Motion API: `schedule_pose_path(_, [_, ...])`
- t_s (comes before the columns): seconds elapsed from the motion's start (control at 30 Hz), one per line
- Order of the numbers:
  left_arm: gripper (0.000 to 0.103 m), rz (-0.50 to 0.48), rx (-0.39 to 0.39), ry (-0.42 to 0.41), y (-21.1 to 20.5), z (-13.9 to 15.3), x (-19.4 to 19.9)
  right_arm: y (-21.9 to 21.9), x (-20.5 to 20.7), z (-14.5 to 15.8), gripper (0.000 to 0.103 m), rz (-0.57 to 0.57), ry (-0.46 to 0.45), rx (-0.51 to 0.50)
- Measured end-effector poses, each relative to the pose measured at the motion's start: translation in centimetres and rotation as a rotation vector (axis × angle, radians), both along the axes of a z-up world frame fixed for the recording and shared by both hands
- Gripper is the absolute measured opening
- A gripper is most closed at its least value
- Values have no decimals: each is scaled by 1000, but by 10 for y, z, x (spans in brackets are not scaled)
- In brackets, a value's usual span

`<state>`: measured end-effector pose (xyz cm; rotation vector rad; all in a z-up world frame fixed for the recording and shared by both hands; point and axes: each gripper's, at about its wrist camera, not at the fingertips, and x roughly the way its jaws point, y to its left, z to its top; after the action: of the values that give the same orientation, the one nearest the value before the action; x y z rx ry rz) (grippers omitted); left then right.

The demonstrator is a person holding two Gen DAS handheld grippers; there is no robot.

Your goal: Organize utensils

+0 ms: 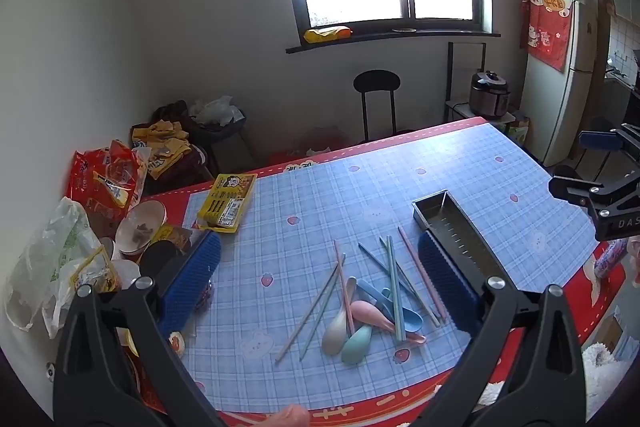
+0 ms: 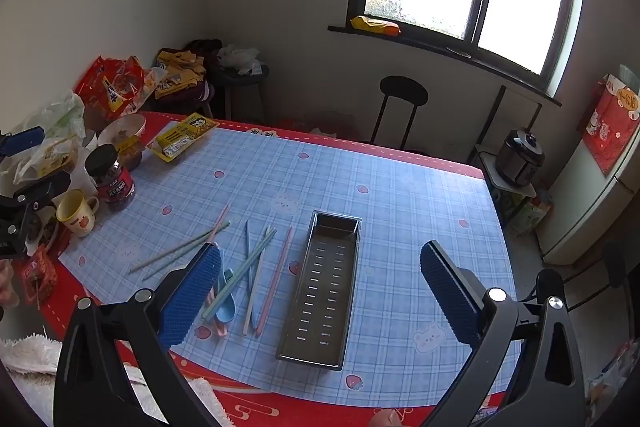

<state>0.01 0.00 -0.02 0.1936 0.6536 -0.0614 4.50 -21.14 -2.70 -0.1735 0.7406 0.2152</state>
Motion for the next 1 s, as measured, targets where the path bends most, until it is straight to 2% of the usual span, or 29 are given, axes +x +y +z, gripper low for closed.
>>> schedule_pose_path(1.0, [97, -8, -17, 7, -4, -2, -2, -4, 1, -1, 98, -10, 3, 6])
